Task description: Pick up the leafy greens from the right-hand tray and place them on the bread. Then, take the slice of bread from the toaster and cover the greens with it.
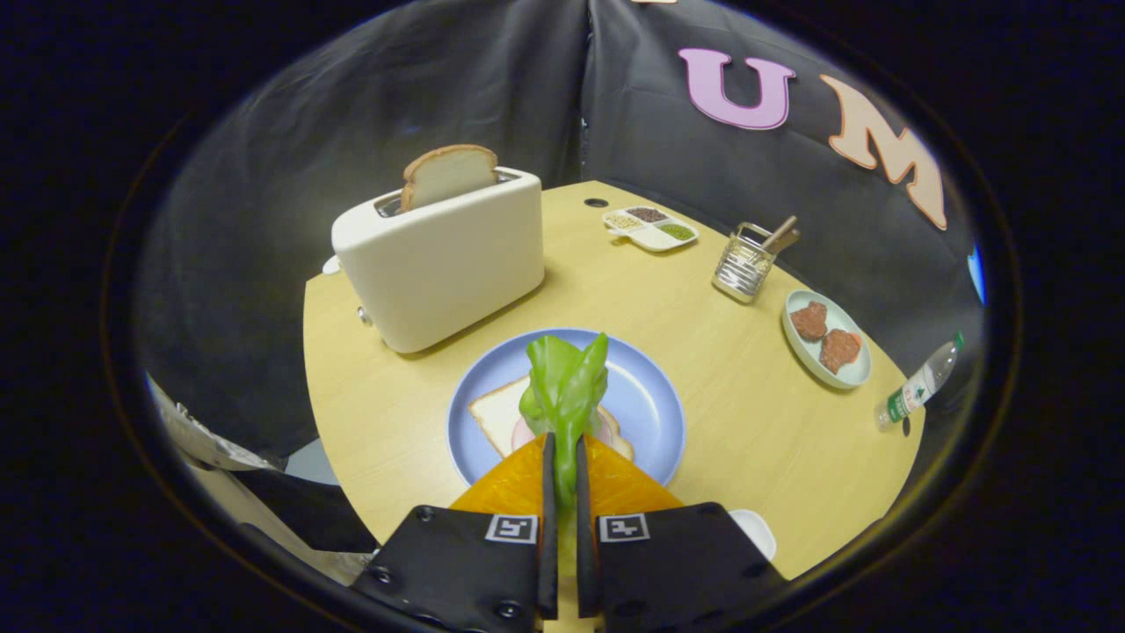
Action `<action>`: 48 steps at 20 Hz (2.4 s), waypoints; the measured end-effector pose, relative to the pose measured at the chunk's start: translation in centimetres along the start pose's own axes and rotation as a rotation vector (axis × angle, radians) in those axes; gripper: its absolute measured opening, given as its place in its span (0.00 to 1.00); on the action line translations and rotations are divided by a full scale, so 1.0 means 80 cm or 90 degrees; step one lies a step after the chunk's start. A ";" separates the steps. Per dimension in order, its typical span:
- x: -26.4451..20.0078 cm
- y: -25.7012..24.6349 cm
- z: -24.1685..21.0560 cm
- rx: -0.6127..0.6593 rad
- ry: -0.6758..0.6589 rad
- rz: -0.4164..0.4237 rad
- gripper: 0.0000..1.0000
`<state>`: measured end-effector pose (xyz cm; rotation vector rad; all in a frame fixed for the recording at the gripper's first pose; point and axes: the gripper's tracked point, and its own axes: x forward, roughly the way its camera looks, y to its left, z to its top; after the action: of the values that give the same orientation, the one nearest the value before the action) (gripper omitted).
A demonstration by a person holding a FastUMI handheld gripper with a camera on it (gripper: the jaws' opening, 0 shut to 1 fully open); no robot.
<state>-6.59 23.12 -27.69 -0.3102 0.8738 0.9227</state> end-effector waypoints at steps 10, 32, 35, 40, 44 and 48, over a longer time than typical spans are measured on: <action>0.033 0.012 0.000 -0.012 0.028 0.028 0.12; 0.074 0.019 0.004 -0.017 0.060 0.044 0.65; 0.073 0.016 0.003 -0.012 0.061 0.037 0.82; 0.061 0.011 0.016 0.000 0.039 0.016 0.95; 0.044 0.010 0.036 0.020 0.011 0.000 0.99; 0.020 0.011 0.066 0.041 -0.022 -0.008 0.99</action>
<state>-4.06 27.57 -25.47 -0.2433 0.8669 0.8836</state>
